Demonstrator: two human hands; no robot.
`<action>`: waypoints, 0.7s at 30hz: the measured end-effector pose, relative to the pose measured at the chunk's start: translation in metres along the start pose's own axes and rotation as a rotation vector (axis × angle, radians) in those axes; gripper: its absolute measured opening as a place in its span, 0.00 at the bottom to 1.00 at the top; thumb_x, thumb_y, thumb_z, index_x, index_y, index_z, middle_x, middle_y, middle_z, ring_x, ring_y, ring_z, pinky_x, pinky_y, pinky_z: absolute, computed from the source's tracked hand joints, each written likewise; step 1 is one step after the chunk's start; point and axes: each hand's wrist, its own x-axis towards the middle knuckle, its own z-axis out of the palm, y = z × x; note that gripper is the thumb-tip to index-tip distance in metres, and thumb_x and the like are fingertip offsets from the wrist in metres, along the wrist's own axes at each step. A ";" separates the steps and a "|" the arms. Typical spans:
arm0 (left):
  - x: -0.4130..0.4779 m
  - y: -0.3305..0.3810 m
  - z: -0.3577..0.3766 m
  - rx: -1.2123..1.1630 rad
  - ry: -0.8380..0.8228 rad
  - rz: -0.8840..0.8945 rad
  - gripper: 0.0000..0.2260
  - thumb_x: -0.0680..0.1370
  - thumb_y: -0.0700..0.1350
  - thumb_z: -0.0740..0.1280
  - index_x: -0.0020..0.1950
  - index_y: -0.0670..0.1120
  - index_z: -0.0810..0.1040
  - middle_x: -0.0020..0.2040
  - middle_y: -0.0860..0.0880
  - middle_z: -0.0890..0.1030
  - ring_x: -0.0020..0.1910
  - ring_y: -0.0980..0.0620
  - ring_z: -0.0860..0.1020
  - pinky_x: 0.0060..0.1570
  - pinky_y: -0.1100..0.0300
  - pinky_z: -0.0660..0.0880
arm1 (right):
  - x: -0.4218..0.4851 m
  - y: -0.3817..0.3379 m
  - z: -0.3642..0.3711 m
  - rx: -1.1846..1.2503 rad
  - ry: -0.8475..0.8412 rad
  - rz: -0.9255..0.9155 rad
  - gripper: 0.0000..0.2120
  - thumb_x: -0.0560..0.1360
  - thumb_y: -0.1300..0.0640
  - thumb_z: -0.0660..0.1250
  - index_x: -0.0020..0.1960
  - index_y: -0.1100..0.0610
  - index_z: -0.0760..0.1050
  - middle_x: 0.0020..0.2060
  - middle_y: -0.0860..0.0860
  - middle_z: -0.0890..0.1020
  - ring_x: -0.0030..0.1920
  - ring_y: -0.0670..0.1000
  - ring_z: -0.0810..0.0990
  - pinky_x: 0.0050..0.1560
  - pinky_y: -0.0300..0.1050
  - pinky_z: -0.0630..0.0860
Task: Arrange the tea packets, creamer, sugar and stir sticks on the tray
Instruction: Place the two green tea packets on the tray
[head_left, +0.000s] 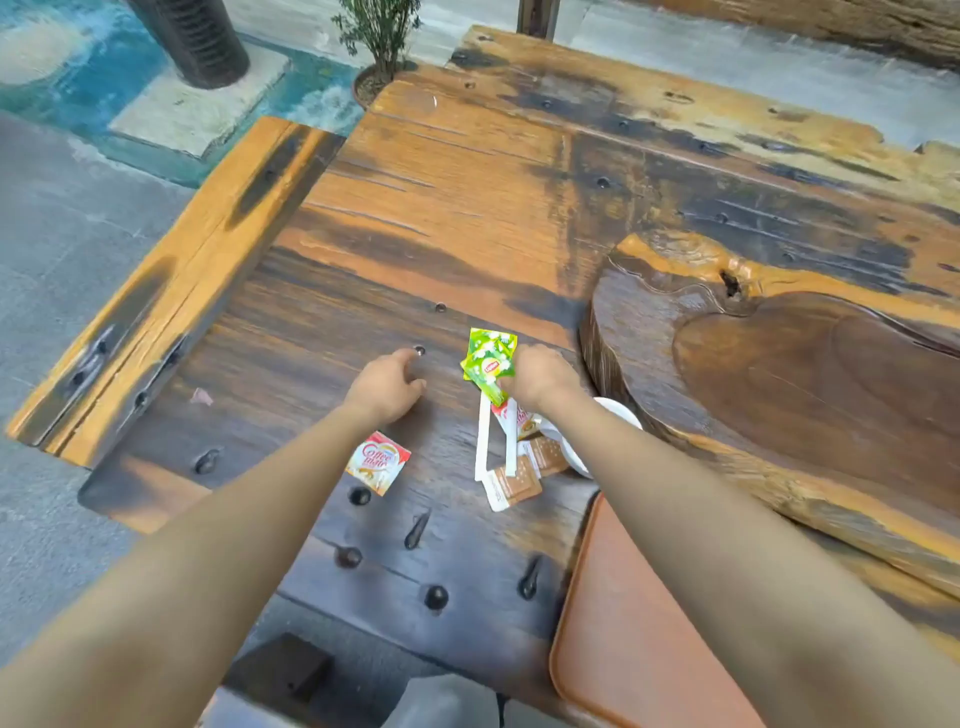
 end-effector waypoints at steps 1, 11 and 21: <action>0.009 0.004 0.004 -0.012 0.009 0.014 0.23 0.74 0.45 0.65 0.68 0.43 0.68 0.62 0.37 0.76 0.63 0.41 0.73 0.61 0.53 0.69 | 0.003 0.000 0.003 0.010 0.004 0.032 0.23 0.74 0.49 0.65 0.63 0.62 0.68 0.63 0.60 0.73 0.65 0.61 0.70 0.60 0.52 0.70; 0.069 0.049 0.043 -0.074 0.049 0.066 0.20 0.74 0.41 0.63 0.66 0.42 0.70 0.59 0.37 0.74 0.63 0.38 0.69 0.65 0.51 0.66 | 0.040 0.018 0.029 0.320 0.049 0.148 0.27 0.68 0.53 0.74 0.62 0.59 0.68 0.62 0.58 0.73 0.65 0.59 0.68 0.63 0.50 0.68; 0.075 0.062 0.033 -0.261 0.058 -0.028 0.02 0.72 0.40 0.67 0.41 0.46 0.76 0.44 0.43 0.82 0.48 0.45 0.78 0.48 0.58 0.71 | 0.040 0.039 0.019 0.604 0.069 0.164 0.17 0.70 0.62 0.69 0.28 0.52 0.65 0.29 0.52 0.73 0.34 0.52 0.72 0.34 0.43 0.66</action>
